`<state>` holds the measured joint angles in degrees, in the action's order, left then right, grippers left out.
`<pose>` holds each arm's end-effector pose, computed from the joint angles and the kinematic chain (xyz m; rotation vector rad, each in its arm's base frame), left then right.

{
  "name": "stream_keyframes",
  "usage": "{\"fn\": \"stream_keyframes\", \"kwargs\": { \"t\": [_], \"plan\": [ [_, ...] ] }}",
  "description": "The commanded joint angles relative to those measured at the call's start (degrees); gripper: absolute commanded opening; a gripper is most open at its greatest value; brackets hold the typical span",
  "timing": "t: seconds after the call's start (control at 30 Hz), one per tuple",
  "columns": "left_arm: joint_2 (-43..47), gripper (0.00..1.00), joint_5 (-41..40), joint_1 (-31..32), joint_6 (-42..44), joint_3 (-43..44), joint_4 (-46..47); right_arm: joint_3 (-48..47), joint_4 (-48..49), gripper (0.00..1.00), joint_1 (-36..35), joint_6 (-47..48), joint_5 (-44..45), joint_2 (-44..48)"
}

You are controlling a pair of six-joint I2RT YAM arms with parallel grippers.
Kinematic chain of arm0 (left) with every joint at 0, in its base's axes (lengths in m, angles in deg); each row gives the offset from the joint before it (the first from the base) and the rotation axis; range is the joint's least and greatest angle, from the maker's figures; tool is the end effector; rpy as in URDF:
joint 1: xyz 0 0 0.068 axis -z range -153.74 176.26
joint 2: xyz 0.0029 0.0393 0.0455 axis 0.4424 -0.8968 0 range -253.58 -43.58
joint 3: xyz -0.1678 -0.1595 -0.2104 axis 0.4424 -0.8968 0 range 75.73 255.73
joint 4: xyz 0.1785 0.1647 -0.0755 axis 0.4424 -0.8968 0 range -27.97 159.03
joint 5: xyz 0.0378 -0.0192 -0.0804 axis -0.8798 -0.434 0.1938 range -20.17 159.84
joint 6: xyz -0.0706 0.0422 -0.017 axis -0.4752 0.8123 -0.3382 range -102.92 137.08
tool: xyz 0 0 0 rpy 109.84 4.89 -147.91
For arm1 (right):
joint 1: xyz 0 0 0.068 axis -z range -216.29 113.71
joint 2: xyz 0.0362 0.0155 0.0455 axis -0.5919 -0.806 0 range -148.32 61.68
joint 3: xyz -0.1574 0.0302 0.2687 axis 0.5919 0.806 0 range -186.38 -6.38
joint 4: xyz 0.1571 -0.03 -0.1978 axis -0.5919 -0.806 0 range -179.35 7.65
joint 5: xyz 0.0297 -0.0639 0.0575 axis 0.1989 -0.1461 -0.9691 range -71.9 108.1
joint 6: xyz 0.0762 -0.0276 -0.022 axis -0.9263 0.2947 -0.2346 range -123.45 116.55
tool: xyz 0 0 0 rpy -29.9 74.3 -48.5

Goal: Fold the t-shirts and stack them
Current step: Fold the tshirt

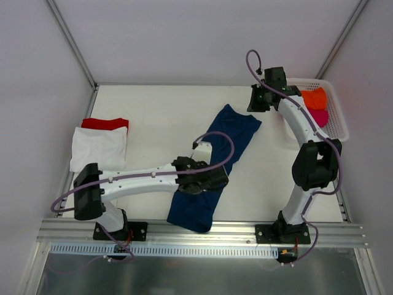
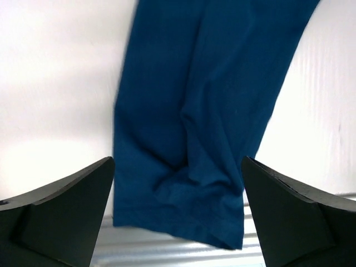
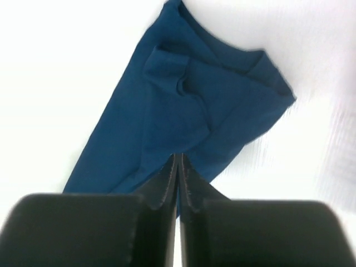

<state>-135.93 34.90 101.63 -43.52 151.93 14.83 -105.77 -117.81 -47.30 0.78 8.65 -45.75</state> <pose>0.1222 -0.3013 0.2836 0.1826 2.4489 -0.1045 0.4505 0.0999 0.3300 -0.3909 2.2977 0.2514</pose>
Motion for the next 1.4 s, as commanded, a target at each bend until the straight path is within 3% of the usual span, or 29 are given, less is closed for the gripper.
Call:
{"fn": "stream_keyframes", "kwargs": {
  "t": [0.0,0.07,0.1,0.13,0.17,0.2,0.23,0.43,0.6,0.83,1.03,1.17,1.27,1.37],
  "plan": [
    [8.14,0.99,-4.89,-5.49,11.15,-3.77,7.23,6.57,1.09,0.01,-1.21,-0.18,1.89,3.19],
    [13.22,0.98,3.01,-8.56,15.84,-9.56,18.26,9.99,2.15,0.01,-2.88,-0.1,2.24,4.42],
    [15.08,0.85,5.47,-11.1,18.82,-11.85,21.73,10.62,2.15,0.0,-3.49,-0.1,4.07,4.6],
    [16.58,0.68,9.93,-12.43,19.98,-15.26,24.37,11.15,2.15,0.0,-4.8,-0.1,4.87,4.52],
    [18.68,0.27,11.11,-13.57,20.6,-16.25,26.92,11.41,1.8,0.01,-5.42,-0.01,5.49,4.43],
    [19.31,0.07,11.12,-15.15,20.7,-16.61,26.95,11.42,1.37,0.01,-6.13,-0.01,6.46,4.08],
    [19.49,0.0,11.12,-15.69,20.96,-16.35,26.95,11.33,1.1,0.01,-6.57,-0.18,7.07,3.9],
    [11.52,0.0,14.79,-22.0,24.73,-8.81,27.47,8.78,2.32,0.0,-6.92,-1.5,11.46,-0.31],
    [-4.99,0.0,33.23,-27.91,28.42,-1.08,31.17,4.48,1.89,0.01,-7.27,-3.79,13.76,-6.28],
    [-18.54,0.0,47.14,-32.47,31.86,13.16,30.99,-5.44,-5.57,0.01,-8.07,-4.14,21.05,-15.24],
    [-24.17,0.0,54.44,-38.89,30.89,27.75,29.59,-14.41,-15.33,0.01,-7.98,-7.21,24.39,-16.75],
    [-26.12,0.0,58.83,-41.88,28.96,36.02,22.4,-20.65,-21.99,0.01,-7.8,-7.48,26.76,-20.68],
    [-25.33,0.0,60.86,-42.77,28.43,35.42,20.19,-25.93,-26.31,0.01,-7.63,-7.57,26.33,-23.95],
    [-24.54,0.0,61.92,-43.38,28.17,34.36,19.22,-25.33,-26.85,0.01,-7.72,-8.27,24.66,-25.98]
  ]
}}
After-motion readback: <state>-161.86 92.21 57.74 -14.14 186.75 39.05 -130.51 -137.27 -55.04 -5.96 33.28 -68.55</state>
